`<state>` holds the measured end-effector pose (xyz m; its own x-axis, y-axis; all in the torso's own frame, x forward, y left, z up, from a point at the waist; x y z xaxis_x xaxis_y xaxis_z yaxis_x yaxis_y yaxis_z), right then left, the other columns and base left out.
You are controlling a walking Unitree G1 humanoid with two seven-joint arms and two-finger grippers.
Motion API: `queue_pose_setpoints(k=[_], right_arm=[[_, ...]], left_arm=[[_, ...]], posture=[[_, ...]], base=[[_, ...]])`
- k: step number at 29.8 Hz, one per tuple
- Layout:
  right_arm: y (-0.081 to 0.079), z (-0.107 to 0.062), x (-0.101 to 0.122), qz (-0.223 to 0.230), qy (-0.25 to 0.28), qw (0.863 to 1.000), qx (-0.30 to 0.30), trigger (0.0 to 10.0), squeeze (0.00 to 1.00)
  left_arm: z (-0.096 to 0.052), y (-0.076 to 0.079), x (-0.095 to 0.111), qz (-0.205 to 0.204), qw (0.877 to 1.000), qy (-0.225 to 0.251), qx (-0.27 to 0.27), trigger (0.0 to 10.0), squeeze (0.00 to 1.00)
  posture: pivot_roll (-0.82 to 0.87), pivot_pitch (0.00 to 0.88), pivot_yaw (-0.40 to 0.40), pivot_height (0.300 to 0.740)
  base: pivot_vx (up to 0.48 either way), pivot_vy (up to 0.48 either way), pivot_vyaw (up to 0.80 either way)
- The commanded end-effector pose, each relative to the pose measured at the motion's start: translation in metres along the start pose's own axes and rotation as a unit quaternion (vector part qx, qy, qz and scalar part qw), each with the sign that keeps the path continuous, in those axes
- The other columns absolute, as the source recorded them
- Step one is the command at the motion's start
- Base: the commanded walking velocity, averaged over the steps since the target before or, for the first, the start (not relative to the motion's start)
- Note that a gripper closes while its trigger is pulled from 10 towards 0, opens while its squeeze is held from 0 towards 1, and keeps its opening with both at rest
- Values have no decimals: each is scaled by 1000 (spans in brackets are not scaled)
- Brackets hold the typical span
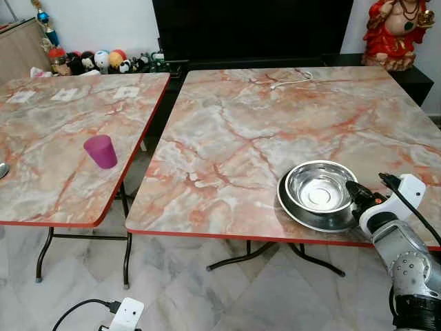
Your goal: Setting the table
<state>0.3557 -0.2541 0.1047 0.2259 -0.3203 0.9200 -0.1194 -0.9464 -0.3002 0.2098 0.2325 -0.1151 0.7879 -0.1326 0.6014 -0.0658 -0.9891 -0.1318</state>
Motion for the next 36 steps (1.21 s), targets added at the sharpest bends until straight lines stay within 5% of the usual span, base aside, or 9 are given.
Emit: queue_pose_setpoints(k=[1, 4, 7, 8, 9, 12, 25, 32, 36], right_arm=[[3, 0, -6, -9, -10, 1000, -4, 10000, 455], [4, -1, -6, -12, -10, 1000, -4, 10000, 843], [7, -1, -7, -18, -12, 1000, -13, 10000, 765], [8, -1, -7, -19, -12, 1000, -16, 10000, 655], [9, -1, -7, -19, -12, 1000, -18, 10000, 169], [10, -1, -5, -19, -9, 1000, -21, 10000, 43], [31, -8, 15, -83, 43, 990, -103, 10000, 0], [49, -29, 38, -241, 97, 945, -197, 10000, 0], [41, -41, 47, -214, 158, 944, -197, 10000, 0]], left_arm=[[-1, -5, -5, 7, 1000, -9, 5, 10000, 0], [-1, -5, -5, 7, 1000, -9, 5, 10000, 0], [-1, -5, -5, 7, 1000, -10, 5, 10000, 0], [-1, -5, -5, 7, 1000, -10, 5, 10000, 0], [-1, -5, -5, 6, 1000, -10, 5, 10000, 0], [-1, -6, -6, 6, 1000, -10, 6, 10000, 0], [-2, -6, -7, 4, 1000, -11, 5, 10000, 0], [-2, -5, -7, 3, 1000, -9, 5, 10000, 0], [-2, -5, -6, -3, 1000, -5, 4, 10000, 0]], posture=[[-82, 0, 56, 740], [-82, 0, 56, 740], [-82, 0, 56, 740], [-82, 0, 56, 740], [-83, 0, 53, 740], [-83, 0, 54, 740], [-84, 0, 54, 740], [-88, 0, 53, 740], [-88, 0, 53, 740]], base=[[0, 0, 0], [0, 0, 0], [0, 0, 0], [0, 0, 0], [0, 0, 0], [0, 0, 0], [0, 0, 0], [0, 0, 0], [0, 0, 0]])
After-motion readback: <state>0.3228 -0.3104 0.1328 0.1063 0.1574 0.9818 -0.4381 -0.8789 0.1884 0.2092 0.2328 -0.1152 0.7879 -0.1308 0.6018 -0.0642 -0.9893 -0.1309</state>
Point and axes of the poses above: a point about 5 cm out from each wrist's last joint towards the gripper, its own z axis pointing out of the wrist towards the gripper, its own x axis along the axis of the wrist's last joint, y = z × x, the point moved 5 cm from there along z, pointing out of the wrist towards the gripper, and after that the axes turned 12 degrees about -z, right-handed, at the moved point
